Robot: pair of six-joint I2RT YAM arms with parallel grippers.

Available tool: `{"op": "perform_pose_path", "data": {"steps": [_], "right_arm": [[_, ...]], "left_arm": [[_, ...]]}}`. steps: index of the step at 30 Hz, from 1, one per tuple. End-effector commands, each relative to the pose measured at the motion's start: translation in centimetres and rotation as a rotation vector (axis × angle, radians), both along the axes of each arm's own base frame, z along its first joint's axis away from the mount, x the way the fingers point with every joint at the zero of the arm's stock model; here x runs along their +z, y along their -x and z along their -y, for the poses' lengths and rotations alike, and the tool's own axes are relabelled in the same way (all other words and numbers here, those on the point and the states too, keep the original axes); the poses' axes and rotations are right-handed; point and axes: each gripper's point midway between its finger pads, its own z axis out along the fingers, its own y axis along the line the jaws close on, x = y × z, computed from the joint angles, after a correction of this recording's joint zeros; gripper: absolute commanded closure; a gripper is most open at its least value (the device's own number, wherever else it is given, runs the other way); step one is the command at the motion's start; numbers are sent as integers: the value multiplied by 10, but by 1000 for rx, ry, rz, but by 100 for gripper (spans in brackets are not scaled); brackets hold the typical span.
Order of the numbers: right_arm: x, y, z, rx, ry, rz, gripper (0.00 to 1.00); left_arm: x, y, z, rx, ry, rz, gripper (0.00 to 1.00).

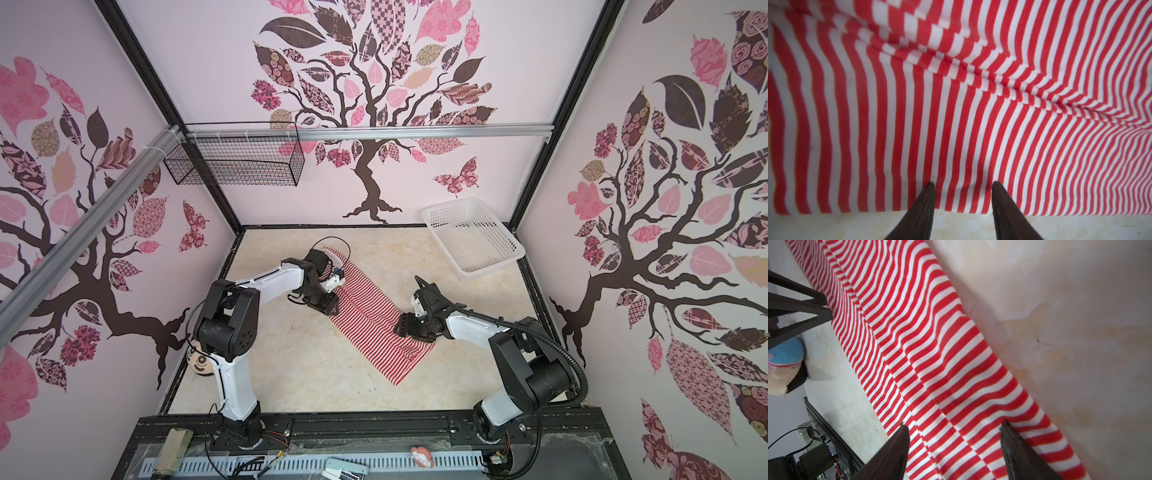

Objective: Fold and stack tank tops
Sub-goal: Rotate the tank top at the center of the table.

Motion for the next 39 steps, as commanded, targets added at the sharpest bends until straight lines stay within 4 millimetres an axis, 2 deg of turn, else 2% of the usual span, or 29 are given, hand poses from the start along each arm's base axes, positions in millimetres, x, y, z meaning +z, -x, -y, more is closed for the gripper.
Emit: {"op": "perform_pose_path", "data": {"steps": [1,5,8,14,17,21,25,28,30,33,37,39], "right_arm": [[-20,20,2,0,37,-77,28],[-20,25,-18,30,46,-74,27],[-18,29,-35,38,39,-74,27],[-13,27,-49,6,-4,-75,27],[-10,24,-63,18,-33,-81,27],[-6,22,-86,57,-43,-79,27],[-5,25,-109,104,-54,-86,27],[-6,30,-115,127,-35,-88,26],[-6,30,-108,114,-10,-73,26],[6,31,-99,104,5,-32,26],[28,35,-105,131,-53,-11,26],[33,36,-108,143,-68,-11,26]], "left_arm": [[-16,-15,-2,-13,-44,13,52],[-24,-42,1,-17,-75,13,52],[-21,-67,6,-13,-79,34,52],[-10,-122,17,1,-82,114,51],[-7,-142,20,4,-91,140,51],[0,-158,18,15,-102,173,51],[8,-159,11,31,-105,207,51],[20,-151,4,35,-102,213,51],[35,-140,0,22,-96,209,52],[59,-122,-7,15,-84,252,52],[95,-97,-17,31,-56,328,51],[105,-78,-22,25,-49,324,51]]}}
